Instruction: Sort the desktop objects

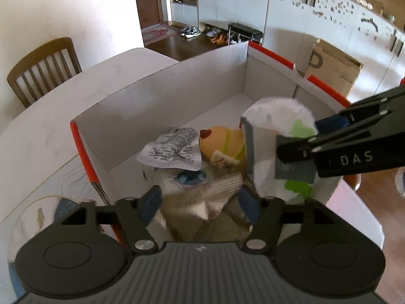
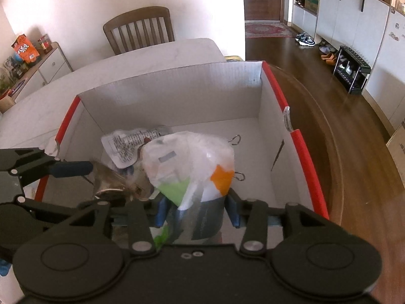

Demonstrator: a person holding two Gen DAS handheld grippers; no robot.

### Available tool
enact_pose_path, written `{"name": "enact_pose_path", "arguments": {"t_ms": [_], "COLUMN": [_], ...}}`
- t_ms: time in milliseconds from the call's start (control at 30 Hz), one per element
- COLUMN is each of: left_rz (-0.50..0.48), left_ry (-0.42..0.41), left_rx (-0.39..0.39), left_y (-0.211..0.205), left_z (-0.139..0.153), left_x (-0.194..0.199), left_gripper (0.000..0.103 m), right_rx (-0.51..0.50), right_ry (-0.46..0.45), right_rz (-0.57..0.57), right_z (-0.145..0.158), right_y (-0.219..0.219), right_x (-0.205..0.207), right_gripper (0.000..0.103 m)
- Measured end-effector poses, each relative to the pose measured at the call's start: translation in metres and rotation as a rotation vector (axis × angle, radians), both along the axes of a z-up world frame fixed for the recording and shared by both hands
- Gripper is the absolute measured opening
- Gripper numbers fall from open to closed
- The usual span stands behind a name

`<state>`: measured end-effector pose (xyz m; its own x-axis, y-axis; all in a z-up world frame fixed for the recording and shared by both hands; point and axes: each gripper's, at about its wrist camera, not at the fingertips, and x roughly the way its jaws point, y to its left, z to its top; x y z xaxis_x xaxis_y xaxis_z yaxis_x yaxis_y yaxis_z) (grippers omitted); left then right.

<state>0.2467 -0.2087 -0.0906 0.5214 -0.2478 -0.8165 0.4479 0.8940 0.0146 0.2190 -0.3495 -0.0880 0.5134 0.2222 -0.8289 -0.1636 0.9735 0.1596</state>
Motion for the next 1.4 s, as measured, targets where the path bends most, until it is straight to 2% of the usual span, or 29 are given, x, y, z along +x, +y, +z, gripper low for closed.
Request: {"name": "enact_pose_path", "arguments": {"t_ms": [67,133,200,833,900,967,1067,1200,1400], "left_rz": [-0.002,-0.005,-0.001,0.054,0.059,0.064,0.070,0.073,0.083], "left_ry": [-0.007,-0.012,-0.016,-0.069,-0.076,-0.083,-0.088,-0.096,-0.121], "left_rx": [-0.003,0.006,0.005,-0.056,-0.063,-0.069,-0.077,-0.089,-0.105], "left_y": [0.000,0.000,0.000,0.013,0.015,0.017,0.018,0.019,0.023], "left_z": [0.001,0.002,0.003,0.034,0.037,0.039,0.042,0.045,0.053], "left_x": [-0.003,-0.006,-0.009,-0.038,-0.040,-0.043,-0.046,-0.051,-0.062], "left_gripper": [0.077,0.077,0.078,0.078,0.083,0.083,0.085,0.099,0.099], "right_rx": [-0.005,-0.001,0.000,0.062,0.064,0.073,0.078,0.083,0.086], "right_ry": [0.002,0.001,-0.012,-0.081,-0.094,-0.102,-0.124,-0.152,-0.176], "right_rz": [-0.004,-0.008,-0.011,0.050,0.061,0.071,0.081,0.096,0.109], "right_z": [0.000,0.002,0.004,0.035,0.038,0.040,0.044,0.049,0.053], "right_y": [-0.002,-0.003,-0.005,-0.010,-0.010,-0.010,-0.011,-0.010,-0.007], "right_x": [-0.001,-0.002,-0.004,-0.031,-0.035,-0.039,-0.045,-0.053,-0.065], "right_gripper": [0.050,0.060,0.063,0.065,0.065,0.066,0.074,0.076,0.076]}}
